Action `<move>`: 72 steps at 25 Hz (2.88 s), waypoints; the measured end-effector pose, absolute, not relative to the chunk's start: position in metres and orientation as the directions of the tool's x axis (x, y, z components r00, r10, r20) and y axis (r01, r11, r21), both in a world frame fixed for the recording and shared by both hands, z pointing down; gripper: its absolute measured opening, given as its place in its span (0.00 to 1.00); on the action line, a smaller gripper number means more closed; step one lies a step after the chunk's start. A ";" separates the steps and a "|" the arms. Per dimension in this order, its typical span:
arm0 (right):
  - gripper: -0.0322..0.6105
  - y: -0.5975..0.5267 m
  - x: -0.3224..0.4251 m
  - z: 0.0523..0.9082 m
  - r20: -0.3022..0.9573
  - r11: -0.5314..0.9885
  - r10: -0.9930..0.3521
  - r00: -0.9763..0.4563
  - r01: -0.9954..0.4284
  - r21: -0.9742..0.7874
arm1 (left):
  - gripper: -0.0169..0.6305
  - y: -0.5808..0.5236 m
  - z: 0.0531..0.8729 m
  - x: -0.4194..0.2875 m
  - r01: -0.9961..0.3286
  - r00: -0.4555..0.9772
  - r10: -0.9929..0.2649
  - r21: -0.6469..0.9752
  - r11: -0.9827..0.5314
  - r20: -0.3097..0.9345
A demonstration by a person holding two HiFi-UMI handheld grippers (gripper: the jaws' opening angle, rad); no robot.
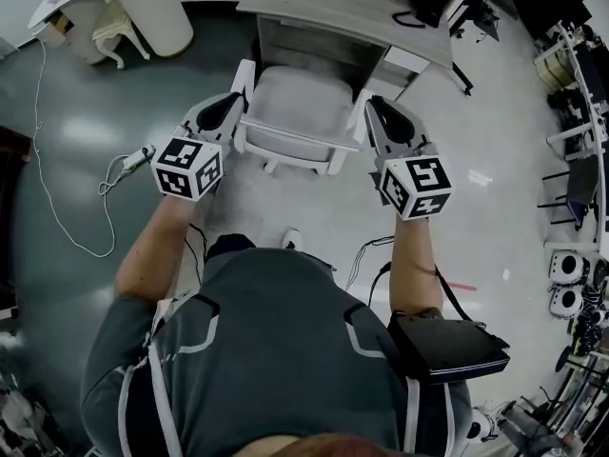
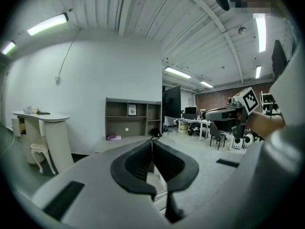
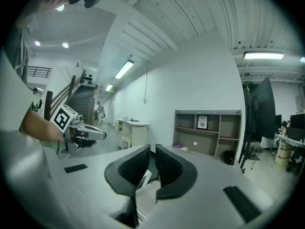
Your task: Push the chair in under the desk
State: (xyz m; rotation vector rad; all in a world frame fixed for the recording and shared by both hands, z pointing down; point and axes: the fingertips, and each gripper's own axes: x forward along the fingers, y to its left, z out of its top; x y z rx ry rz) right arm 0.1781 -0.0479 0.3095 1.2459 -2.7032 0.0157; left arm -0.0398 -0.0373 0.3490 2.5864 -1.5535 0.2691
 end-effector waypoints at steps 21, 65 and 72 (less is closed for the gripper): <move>0.35 -0.088 0.146 0.440 0.477 0.784 -0.587 -0.654 -0.607 0.134 | 0.39 -0.094 0.478 -0.047 -0.687 0.476 -0.646 -0.206 -0.697 0.597; 0.29 -0.072 0.134 0.639 0.889 0.931 -0.334 -0.312 -0.257 0.260 | 0.22 -0.099 0.636 -0.095 -0.070 0.126 -0.301 -0.294 -0.953 0.945; 0.28 -0.090 0.121 0.640 0.892 0.927 -0.343 -0.295 -0.263 0.269 | 0.22 -0.124 0.636 -0.106 -0.055 0.127 -0.311 -0.306 -0.950 0.942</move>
